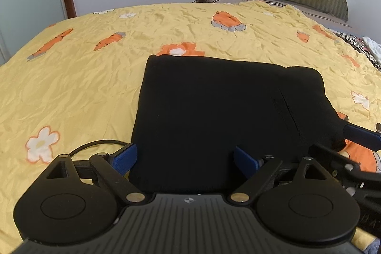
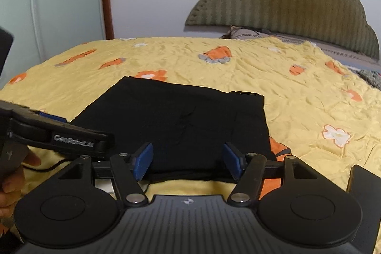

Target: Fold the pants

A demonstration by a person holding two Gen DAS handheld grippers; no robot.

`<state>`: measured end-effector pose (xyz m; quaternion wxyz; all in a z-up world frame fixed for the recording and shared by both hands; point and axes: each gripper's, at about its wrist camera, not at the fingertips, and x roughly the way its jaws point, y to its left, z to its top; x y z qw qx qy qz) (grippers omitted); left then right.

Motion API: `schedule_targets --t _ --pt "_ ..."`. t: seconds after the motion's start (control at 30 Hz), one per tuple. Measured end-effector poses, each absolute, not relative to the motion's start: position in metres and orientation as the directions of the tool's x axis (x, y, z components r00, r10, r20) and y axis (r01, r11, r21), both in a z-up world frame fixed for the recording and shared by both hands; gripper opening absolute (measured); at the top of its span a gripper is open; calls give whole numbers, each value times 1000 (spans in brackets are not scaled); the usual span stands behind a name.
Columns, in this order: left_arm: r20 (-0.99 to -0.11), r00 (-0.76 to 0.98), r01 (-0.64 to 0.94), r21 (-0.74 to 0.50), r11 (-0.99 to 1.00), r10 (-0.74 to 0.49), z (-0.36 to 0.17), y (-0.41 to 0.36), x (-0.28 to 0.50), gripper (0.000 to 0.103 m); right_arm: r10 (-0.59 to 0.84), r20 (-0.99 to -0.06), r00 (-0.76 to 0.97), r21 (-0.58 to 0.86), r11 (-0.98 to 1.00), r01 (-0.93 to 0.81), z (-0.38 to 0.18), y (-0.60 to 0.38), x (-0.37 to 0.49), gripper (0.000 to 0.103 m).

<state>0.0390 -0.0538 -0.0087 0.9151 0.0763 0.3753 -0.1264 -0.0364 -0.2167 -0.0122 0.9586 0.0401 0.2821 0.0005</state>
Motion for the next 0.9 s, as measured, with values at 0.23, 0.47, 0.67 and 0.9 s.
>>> schedule_targets --t 0.23,0.47,0.67,0.9 --pt "-721 679 259 57 964 -140 -3 -43 18 91 40 -526 849 106 994 19 -4 -203 -57 83" --pt "-753 652 253 111 961 -85 13 -20 -13 91 100 -573 814 207 978 26 20 -194 -81 91" --pt "-682 711 258 25 966 -173 66 13 -36 100 182 -413 893 321 946 -44 81 -204 -117 103" --pt "-698 685 264 -31 964 -209 25 -16 -24 101 -76 -497 865 46 993 113 29 -188 -92 103"
